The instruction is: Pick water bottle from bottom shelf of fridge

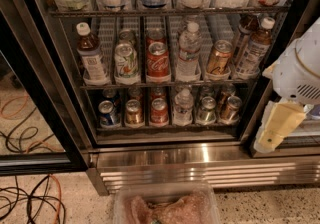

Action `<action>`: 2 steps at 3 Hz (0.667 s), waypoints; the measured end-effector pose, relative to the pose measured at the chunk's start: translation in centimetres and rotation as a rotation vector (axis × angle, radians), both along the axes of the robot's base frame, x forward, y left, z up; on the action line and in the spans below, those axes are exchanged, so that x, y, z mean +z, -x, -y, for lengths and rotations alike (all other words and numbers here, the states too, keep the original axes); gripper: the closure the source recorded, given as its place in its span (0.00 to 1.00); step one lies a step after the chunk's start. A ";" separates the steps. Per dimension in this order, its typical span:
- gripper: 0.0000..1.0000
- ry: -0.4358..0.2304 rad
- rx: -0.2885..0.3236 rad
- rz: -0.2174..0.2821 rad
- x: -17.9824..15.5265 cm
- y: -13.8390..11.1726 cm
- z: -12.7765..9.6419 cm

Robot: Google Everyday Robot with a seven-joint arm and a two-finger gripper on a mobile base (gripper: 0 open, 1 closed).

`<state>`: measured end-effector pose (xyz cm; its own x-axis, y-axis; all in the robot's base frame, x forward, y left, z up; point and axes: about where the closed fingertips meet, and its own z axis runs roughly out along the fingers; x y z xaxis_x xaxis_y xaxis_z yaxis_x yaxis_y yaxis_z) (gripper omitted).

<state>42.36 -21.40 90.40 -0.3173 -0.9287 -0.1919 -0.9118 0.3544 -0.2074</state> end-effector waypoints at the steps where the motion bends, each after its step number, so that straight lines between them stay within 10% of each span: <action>1: 0.00 -0.024 -0.020 -0.062 -2.8 0.9 -0.3; 2: 0.00 -0.024 -0.020 -0.062 -2.8 0.9 -0.3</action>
Offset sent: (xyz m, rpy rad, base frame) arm -0.0069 0.0023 -0.0229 0.0202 0.0510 -0.0169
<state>41.50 -21.12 87.64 -0.3475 -0.9176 -0.1932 -0.9153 0.3766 -0.1424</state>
